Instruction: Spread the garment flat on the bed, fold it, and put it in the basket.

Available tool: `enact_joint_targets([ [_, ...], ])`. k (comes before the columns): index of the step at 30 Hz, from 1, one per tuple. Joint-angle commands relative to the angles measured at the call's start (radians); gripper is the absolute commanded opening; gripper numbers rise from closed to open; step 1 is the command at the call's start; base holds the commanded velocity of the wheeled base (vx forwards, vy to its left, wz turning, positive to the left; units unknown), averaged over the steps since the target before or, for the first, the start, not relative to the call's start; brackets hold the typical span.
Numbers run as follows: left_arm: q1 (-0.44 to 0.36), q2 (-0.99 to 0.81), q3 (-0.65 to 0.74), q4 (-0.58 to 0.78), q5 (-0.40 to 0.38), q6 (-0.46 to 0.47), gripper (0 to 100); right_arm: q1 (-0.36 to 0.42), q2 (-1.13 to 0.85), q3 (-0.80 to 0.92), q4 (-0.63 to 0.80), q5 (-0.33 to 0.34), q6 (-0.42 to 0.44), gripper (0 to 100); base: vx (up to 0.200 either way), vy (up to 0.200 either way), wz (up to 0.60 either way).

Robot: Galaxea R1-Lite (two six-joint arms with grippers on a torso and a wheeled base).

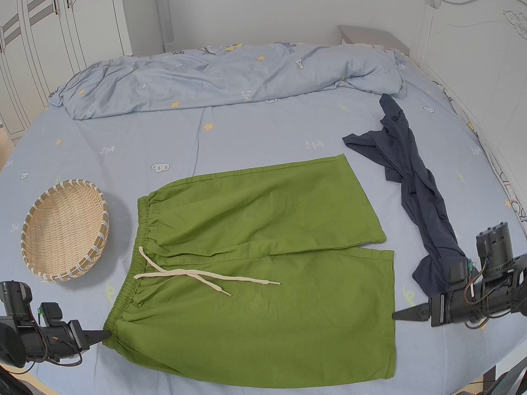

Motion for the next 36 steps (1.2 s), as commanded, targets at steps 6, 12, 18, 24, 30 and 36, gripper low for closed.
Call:
enact_joint_targets([
  [6,-0.03,0.028,0.019,0.0,-0.005,0.006,0,0.015,0.013,0.128,0.019,0.19,-0.007,100,0.0,0.0,0.0],
  [12,-0.036,0.027,0.019,0.0,-0.005,0.006,0,0.041,0.099,0.13,0.016,0.197,-0.038,100,0.0,0.0,0.0],
  [18,-0.039,0.027,0.019,-0.002,-0.005,0.006,0,0.053,0.146,0.134,0.015,0.205,-0.07,100,0.0,0.0,0.0],
  [24,-0.053,0.025,0.019,-0.002,-0.003,0.007,0,0.125,0.187,0.134,-0.005,0.239,-0.069,100,0.0,0.0,0.0],
  [30,-0.053,0.027,0.019,-0.002,-0.002,0.009,0,0.167,0.234,0.151,-0.063,0.239,-0.064,100,0.0,0.0,0.0],
  [36,-0.053,0.024,0.019,-0.002,-0.002,0.009,0,0.171,0.267,0.179,-0.133,0.239,-0.063,100,0.0,0.0,0.0],
])
